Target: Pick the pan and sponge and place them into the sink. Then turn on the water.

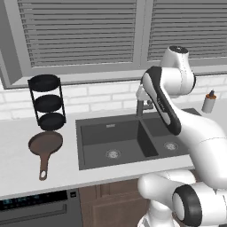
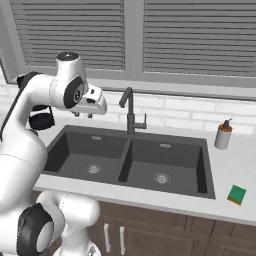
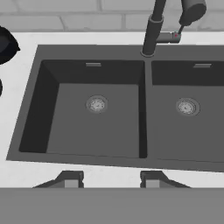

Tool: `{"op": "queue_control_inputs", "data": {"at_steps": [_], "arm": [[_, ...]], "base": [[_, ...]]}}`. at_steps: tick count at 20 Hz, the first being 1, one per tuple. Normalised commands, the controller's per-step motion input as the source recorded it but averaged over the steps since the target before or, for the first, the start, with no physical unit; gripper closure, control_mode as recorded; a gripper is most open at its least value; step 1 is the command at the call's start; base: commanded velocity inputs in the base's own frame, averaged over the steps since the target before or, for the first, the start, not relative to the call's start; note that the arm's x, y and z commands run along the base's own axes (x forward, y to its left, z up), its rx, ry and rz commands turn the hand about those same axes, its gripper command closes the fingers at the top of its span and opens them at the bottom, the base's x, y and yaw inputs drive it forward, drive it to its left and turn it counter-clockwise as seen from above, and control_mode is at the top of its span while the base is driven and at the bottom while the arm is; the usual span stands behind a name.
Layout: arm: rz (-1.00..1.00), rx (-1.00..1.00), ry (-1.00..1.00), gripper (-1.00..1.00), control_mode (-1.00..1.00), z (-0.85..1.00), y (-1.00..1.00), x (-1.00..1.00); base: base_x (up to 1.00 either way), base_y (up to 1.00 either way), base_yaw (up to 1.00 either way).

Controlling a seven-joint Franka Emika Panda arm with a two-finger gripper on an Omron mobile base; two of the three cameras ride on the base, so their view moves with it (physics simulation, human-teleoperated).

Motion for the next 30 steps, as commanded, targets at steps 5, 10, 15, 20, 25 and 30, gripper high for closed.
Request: {"op": "queue_control_inputs", "data": {"at_steps": [5, 10, 15, 20, 25, 30], "arm": [[0.0, -0.01, -0.08, -1.0, -1.0, 0.0, 0.19, -0.16], [0.0, 0.0, -0.01, -1.0, -1.0, -0.03, 0.54, -0.3], [0.0, 0.0, 0.0, -1.0, -1.0, -0.09, 0.69, -0.28], [0.0, 0.0, 0.0, -1.0, -1.0, -0.12, 0.88, -0.13], [0.0, 0.0, 0.0, -1.0, -1.0, -0.32, 0.84, -0.03], [0.0, 0.0, 0.0, -1.0, -1.0, -0.47, 0.71, 0.0]], "base": [[0.0, 0.0, 0.0], [0.0, 0.0, 0.0], [0.0, 0.0, 0.0], [0.0, 0.0, 0.0], [0.0, 0.0, 0.0], [0.0, 0.0, 0.0]]}}
